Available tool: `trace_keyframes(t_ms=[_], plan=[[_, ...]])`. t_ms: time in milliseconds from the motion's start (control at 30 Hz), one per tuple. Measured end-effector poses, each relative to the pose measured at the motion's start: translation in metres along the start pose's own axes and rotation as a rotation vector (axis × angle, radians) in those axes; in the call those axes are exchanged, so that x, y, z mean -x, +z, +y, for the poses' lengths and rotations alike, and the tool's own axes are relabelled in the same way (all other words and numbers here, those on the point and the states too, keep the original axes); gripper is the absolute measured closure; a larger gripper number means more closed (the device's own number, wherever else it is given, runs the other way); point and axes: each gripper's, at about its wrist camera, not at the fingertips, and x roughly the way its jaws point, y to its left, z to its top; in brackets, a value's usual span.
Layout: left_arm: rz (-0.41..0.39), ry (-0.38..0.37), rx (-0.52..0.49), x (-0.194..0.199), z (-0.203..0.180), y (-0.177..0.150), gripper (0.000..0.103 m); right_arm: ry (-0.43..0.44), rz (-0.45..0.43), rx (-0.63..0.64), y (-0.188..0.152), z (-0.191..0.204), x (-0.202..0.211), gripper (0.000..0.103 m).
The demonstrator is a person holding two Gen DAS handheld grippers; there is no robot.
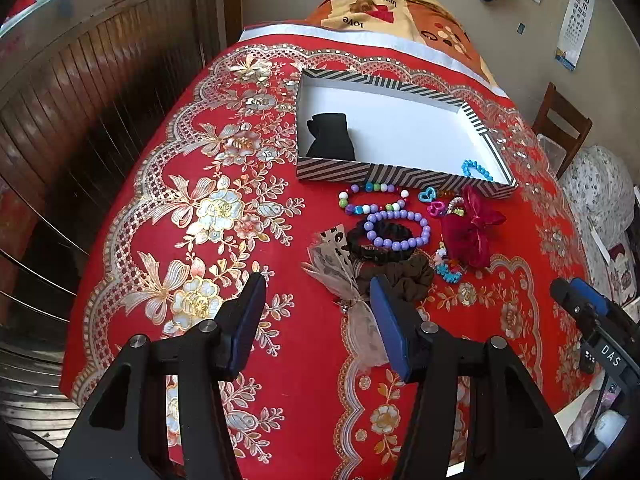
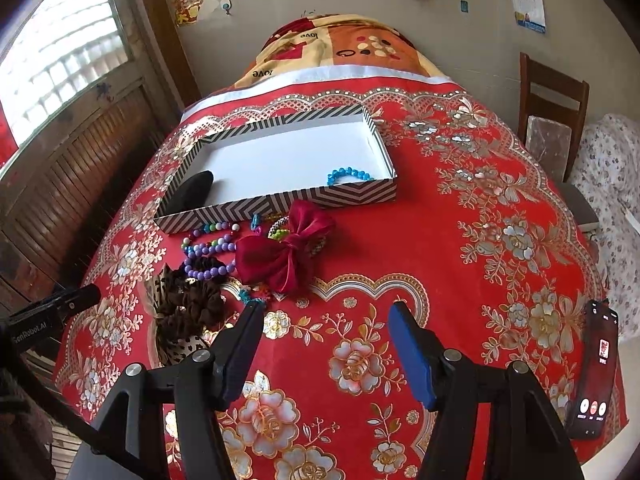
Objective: Organize jewelry
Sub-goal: 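Withdraw both open tools from the box toward the remaining jewelry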
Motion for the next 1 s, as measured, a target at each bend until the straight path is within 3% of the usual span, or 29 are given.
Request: trace_keyframes(t_ms=[433, 1000], plan=[[0.020, -0.041, 0.032, -0.003, -0.003, 0.000, 0.049, 0.004, 0.005, -0.016, 0.002, -0.008, -0.002, 0.040], [0.050, -0.028, -0.019, -0.013, -0.022, -0.005, 0.049, 0.027, 0.016, -0.036, 0.003, -0.010, -0.005, 0.038]])
